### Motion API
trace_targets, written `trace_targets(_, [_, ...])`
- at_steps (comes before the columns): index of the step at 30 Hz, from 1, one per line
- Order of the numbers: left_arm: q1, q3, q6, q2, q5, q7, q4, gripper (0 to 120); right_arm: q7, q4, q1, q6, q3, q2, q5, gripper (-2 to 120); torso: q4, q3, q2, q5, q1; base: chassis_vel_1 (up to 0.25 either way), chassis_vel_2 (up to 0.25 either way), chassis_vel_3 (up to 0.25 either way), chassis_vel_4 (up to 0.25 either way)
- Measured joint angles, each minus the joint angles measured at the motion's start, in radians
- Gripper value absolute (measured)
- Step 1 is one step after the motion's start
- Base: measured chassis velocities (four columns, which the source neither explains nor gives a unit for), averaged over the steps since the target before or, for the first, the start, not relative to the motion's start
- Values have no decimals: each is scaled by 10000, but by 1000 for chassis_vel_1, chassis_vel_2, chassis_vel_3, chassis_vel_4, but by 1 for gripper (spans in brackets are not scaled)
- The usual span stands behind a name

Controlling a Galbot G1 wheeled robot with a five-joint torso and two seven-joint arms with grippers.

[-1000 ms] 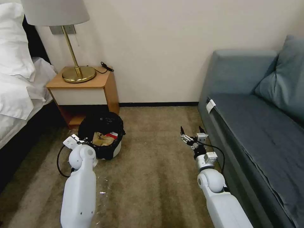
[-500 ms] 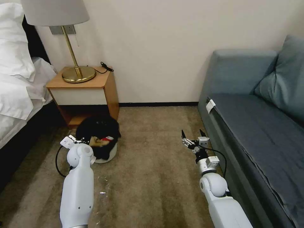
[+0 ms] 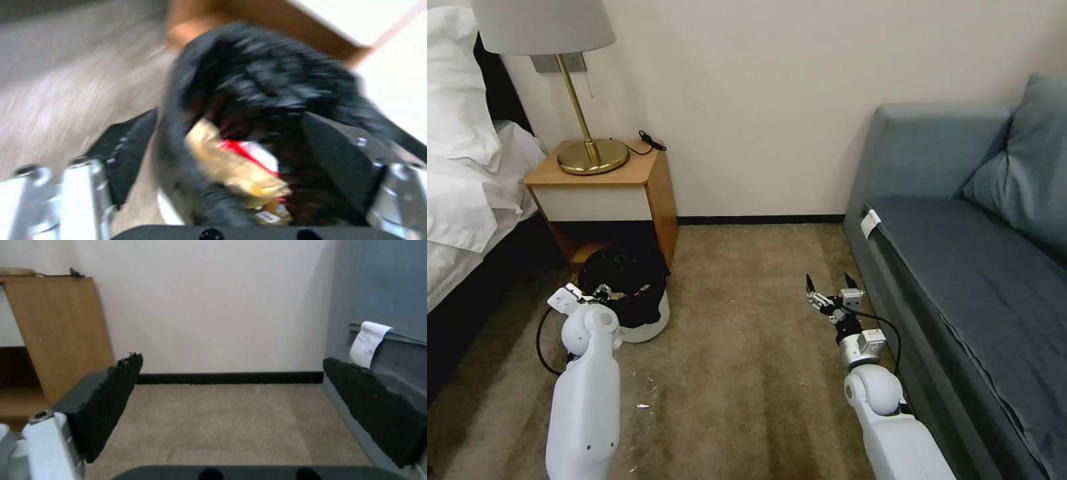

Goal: Pick up the trash bin, then pick up the garbage on the floor and place it into the trash bin.

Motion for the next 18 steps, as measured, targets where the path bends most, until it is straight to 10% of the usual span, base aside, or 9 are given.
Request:
trace_targets(4, [699, -14, -951, 307, 2841, 3881, -474, 99, 161, 141, -46, -64, 93, 134, 80, 100, 2, 0, 0, -1, 0, 0, 0, 0, 0])
trace_targets(7, [972, 138, -1831, 309, 3765, 4965, -665, 99, 759, 208, -82, -136, 97, 248, 25, 100, 1, 0, 0, 0, 0, 0, 0, 0, 0])
trace_targets(18, [1260, 799, -3590, -154, 4764, 5425, -703, 100, 912, 590, -253, -105, 210, 374, -246, 100, -1, 0, 0, 1, 0, 0, 0, 0, 0])
